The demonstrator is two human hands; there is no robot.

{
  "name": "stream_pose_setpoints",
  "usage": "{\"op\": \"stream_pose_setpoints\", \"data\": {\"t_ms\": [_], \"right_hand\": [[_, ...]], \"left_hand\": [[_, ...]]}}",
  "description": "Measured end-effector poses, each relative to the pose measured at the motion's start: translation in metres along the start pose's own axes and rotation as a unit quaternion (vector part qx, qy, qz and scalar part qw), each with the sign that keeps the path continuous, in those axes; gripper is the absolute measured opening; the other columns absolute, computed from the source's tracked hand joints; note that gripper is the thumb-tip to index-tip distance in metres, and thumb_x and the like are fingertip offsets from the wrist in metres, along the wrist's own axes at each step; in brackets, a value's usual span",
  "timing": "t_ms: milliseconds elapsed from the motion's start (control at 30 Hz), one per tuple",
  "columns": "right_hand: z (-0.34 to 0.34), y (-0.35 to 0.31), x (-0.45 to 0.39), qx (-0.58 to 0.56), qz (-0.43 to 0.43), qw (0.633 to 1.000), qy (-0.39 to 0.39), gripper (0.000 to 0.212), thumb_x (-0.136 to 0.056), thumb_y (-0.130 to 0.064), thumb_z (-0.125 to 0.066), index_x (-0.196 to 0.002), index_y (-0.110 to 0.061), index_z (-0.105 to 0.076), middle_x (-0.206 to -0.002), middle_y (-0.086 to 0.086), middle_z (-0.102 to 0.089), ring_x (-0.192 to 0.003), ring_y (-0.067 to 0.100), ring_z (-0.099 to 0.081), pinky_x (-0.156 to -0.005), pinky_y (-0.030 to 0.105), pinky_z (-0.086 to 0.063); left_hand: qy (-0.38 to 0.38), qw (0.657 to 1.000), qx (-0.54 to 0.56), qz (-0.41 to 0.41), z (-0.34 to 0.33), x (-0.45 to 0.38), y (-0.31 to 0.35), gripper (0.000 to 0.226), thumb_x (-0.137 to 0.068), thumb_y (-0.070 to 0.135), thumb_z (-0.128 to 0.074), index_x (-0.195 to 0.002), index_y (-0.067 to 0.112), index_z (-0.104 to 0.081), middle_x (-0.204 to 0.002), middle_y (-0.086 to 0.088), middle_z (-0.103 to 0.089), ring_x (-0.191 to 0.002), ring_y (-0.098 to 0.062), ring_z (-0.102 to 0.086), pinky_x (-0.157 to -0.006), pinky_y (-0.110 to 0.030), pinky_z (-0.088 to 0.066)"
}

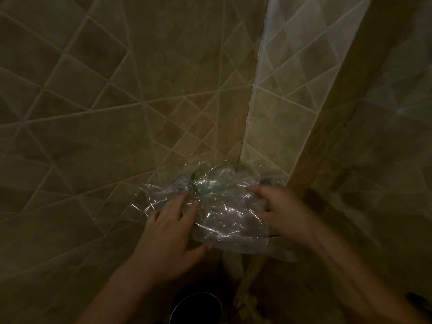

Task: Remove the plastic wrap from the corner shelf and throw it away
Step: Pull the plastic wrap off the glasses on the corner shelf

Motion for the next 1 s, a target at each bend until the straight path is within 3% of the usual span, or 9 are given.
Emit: {"op": "stream_pose_setpoints", "data": {"t_ms": [100,233,333,433,533,733,800,900,1000], "right_hand": [[-0.013,0.008,-0.006,-0.012,-0.051,0.998,0.037,0.049,-0.075,-0.020,-0.076,-0.115,-0.041,-0.057,-0.098,-0.022,-0.059,-0.077,-0.007,-0.057,-0.068,0.014,-0.047],[-0.020,0.019,-0.016,0.008,-0.092,0.995,0.033,0.052,-0.079,-0.018,-0.072,-0.123,-0.035,-0.051,-0.116,0.000,-0.057,-0.099,0.017,-0.058,-0.086,0.039,-0.052],[-0.026,0.019,-0.024,-0.009,-0.076,0.997,0.014,0.032,-0.083,-0.011,-0.067,-0.112,-0.025,-0.062,-0.111,0.002,-0.064,-0.086,0.007,-0.062,-0.080,0.026,-0.050],[-0.023,0.015,-0.026,0.043,-0.046,0.997,0.052,0.014,-0.084,-0.008,-0.066,-0.092,-0.018,-0.070,-0.080,-0.007,-0.066,-0.073,0.007,-0.060,-0.070,0.023,-0.041],[-0.003,0.009,-0.013,0.033,-0.032,0.996,0.080,0.021,-0.085,-0.010,-0.065,-0.076,-0.029,-0.066,-0.065,-0.020,-0.057,-0.064,-0.010,-0.055,-0.057,0.008,-0.036],[0.085,-0.011,0.039,0.175,-0.017,0.964,0.198,0.008,-0.083,-0.017,-0.067,-0.075,-0.016,-0.068,-0.068,0.005,-0.067,-0.061,0.021,-0.059,-0.058,0.035,-0.045],[0.120,-0.025,0.052,0.215,-0.026,0.946,0.240,0.013,-0.086,-0.023,-0.063,-0.074,-0.017,-0.064,-0.062,0.006,-0.064,-0.054,0.022,-0.056,-0.052,0.035,-0.045],[0.153,-0.049,0.048,0.220,-0.031,0.931,0.291,0.020,-0.089,-0.031,-0.054,-0.073,-0.019,-0.057,-0.056,-0.003,-0.056,-0.051,0.013,-0.050,-0.050,0.026,-0.036],[0.153,-0.069,0.016,0.220,-0.008,0.930,0.294,0.014,-0.088,-0.025,-0.051,-0.078,-0.018,-0.058,-0.060,0.001,-0.056,-0.054,0.018,-0.050,-0.048,0.027,-0.030]], "left_hand": [[0.029,1.000,0.001,-0.010,0.007,0.000,0.002,0.092,-0.071,0.072,-0.048,-0.146,0.024,-0.026,-0.157,-0.005,-0.028,-0.140,-0.020,-0.033,-0.108,-0.058,-0.025],[0.051,0.997,0.024,-0.047,0.014,0.000,0.004,0.100,-0.069,0.075,-0.052,-0.149,0.026,-0.017,-0.157,0.000,-0.026,-0.141,-0.012,-0.022,-0.110,-0.049,-0.018],[0.017,0.996,0.042,-0.075,0.010,-0.004,0.009,0.101,-0.072,0.075,-0.047,-0.151,0.026,-0.008,-0.159,0.002,-0.024,-0.140,-0.005,-0.015,-0.112,-0.041,-0.011],[-0.024,0.995,0.056,-0.076,0.002,-0.008,0.009,0.101,-0.074,0.072,-0.044,-0.152,0.022,-0.002,-0.155,-0.001,-0.033,-0.141,-0.012,-0.026,-0.117,-0.042,-0.011],[-0.027,0.996,0.025,-0.085,0.002,-0.010,0.006,0.095,-0.075,0.071,-0.043,-0.151,0.021,-0.016,-0.152,-0.001,-0.039,-0.139,-0.017,-0.033,-0.114,-0.043,-0.014],[-0.071,0.993,-0.044,-0.084,0.009,-0.010,0.019,0.075,-0.070,0.077,-0.040,-0.134,0.040,-0.036,-0.134,-0.003,-0.038,-0.128,-0.021,-0.036,-0.109,-0.047,-0.018],[-0.053,0.994,-0.021,-0.092,0.020,-0.010,0.021,0.076,-0.066,0.081,-0.040,-0.131,0.040,-0.041,-0.131,-0.001,-0.036,-0.124,-0.021,-0.033,-0.105,-0.044,-0.022],[0.067,0.986,0.054,-0.146,0.048,-0.017,0.027,0.070,-0.073,0.079,-0.042,-0.128,0.035,-0.046,-0.122,0.004,-0.042,-0.114,-0.014,-0.038,-0.093,-0.037,-0.029],[0.081,0.983,0.050,-0.156,0.059,-0.043,0.037,0.071,-0.081,0.077,-0.032,-0.138,0.035,-0.039,-0.145,-0.001,-0.038,-0.132,-0.020,-0.032,-0.101,-0.043,-0.026]]}}
Point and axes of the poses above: each hand's wrist, its own x-axis away from the middle knuckle, its own z-axis out of the back of the hand, y = z × x, the point moved 4 cm from there along -x, towards the middle knuckle
